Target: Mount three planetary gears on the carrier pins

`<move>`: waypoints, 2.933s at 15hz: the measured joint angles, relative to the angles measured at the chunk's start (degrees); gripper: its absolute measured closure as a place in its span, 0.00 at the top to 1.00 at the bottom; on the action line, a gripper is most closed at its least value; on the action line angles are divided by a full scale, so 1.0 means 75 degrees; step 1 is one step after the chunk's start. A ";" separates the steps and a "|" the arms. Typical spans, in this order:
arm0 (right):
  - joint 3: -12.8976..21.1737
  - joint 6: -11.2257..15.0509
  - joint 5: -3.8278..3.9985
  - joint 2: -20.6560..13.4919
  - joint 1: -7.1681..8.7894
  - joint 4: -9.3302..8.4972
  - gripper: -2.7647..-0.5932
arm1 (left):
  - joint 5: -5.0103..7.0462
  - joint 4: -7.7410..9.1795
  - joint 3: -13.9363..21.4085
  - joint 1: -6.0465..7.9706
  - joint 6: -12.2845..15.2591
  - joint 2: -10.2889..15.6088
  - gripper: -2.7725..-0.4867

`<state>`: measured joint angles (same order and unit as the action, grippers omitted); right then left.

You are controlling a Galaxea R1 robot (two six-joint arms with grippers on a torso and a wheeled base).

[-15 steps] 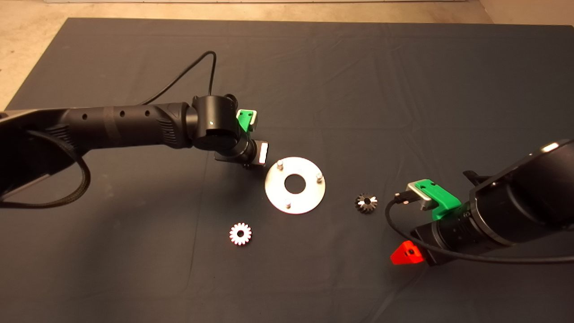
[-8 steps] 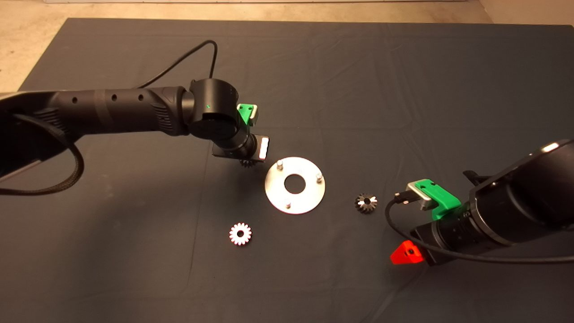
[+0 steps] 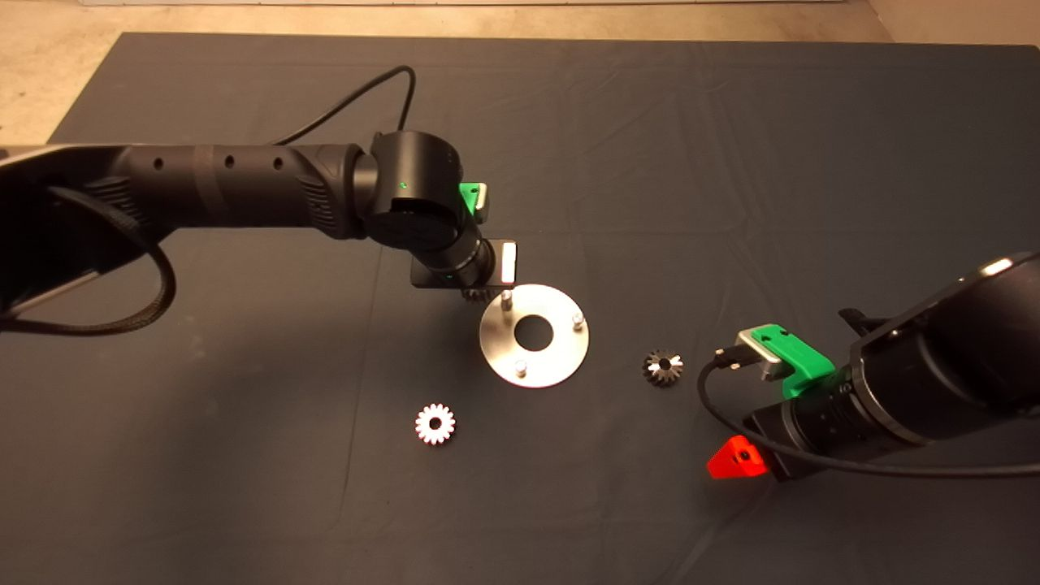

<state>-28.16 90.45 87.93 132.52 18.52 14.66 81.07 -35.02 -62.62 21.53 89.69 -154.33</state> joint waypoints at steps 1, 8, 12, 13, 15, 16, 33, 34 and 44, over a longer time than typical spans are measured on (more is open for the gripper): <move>0.0000 0.0000 -0.0005 0.0000 0.0000 0.0000 1.00 | 0.0040 0.0003 0.0000 0.0064 0.0076 -0.0095 0.21; -0.0005 -0.0003 -0.0005 0.0003 -0.0036 0.0008 1.00 | 0.0309 0.0015 -0.0070 0.0182 0.0404 -0.0348 0.21; -0.0005 0.0000 -0.0005 0.0003 -0.0037 0.0016 1.00 | 0.0424 0.0011 -0.0294 0.0182 0.0404 -0.0481 0.21; -0.0005 0.0000 -0.0005 0.0003 -0.0036 0.0016 1.00 | 0.0478 0.0015 -0.0327 0.0182 0.0404 -0.0592 0.21; -0.0005 0.0000 -0.0005 0.0003 -0.0037 0.0016 1.00 | 0.0517 0.0015 -0.0423 0.0179 0.0404 -0.0743 0.21; -0.0005 0.0000 -0.0008 0.0003 -0.0036 0.0016 1.00 | 0.0531 0.0015 -0.0458 0.0179 0.0404 -0.0782 0.21; -0.0276 -0.0312 -0.0008 0.0000 -0.0039 0.0085 1.00 | 0.0575 0.0018 -0.0705 -0.0055 0.0408 -0.0799 0.21; -0.0280 -0.0316 -0.0008 0.0000 -0.0041 0.0086 0.99 | 0.0575 0.0018 -0.0705 -0.0057 0.0408 -0.0799 0.21; -0.0397 -0.0462 -0.0008 0.0000 -0.0119 0.0110 1.00 | 0.0572 0.0018 -0.0699 -0.0184 0.0408 -0.0796 0.21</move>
<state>-31.13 86.99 87.87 132.52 17.63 15.48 85.36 -34.89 -67.87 20.15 92.75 -160.31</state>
